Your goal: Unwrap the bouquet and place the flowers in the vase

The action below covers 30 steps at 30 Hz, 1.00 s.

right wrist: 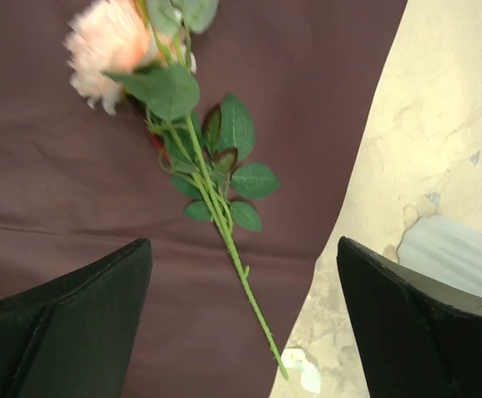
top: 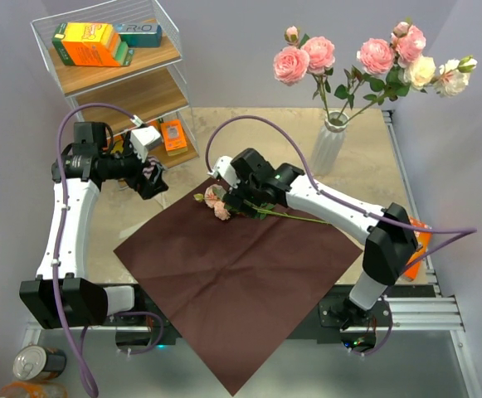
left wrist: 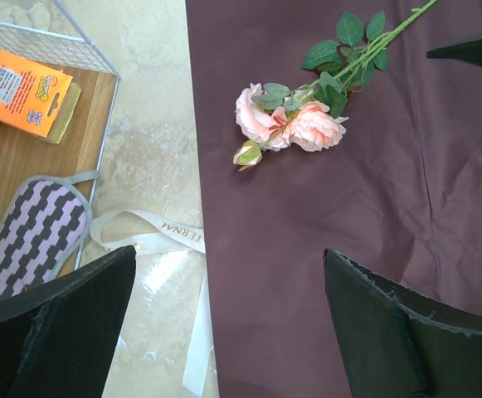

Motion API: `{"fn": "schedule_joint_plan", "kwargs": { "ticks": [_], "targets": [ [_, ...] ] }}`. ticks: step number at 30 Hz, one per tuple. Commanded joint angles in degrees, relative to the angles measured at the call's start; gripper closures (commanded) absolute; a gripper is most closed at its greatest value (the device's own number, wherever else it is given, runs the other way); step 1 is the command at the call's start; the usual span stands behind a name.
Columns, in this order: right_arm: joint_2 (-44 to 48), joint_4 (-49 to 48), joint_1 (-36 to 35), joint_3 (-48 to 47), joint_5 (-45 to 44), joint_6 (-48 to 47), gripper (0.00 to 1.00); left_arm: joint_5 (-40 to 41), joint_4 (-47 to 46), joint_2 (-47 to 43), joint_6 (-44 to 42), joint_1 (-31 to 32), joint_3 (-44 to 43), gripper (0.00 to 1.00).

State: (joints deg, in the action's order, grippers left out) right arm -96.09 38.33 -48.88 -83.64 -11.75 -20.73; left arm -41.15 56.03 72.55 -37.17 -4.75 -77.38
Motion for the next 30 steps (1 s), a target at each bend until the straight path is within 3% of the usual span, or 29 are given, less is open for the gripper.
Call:
{"fn": "schedule_joint_plan", "kwargs": {
  "ticks": [1, 9, 20, 30],
  "targets": [
    [0.6, -2.9, 0.1, 1.3, -5.7, -2.4, 0.03, -0.9, -0.2, 0.0, -0.2, -0.2, -0.4, 0.01],
    [-6.8, -3.6, 0.7, 4.0, -0.8, -2.8, 0.01, -1.0, -0.6, -0.1, -0.6, -0.2, 0.9, 0.01],
    [-10.1, -7.8, 5.2, 4.0, 8.4, -2.7, 0.01, -0.5, -0.6, -1.1, -1.5, -0.6, 1.9, 0.01],
    [-16.5, -3.5, 8.3, 0.9, 16.0, -3.4, 0.02, -0.4, -0.4, -1.0, -1.6, -0.6, 1.4, 0.01]
  ]
}}
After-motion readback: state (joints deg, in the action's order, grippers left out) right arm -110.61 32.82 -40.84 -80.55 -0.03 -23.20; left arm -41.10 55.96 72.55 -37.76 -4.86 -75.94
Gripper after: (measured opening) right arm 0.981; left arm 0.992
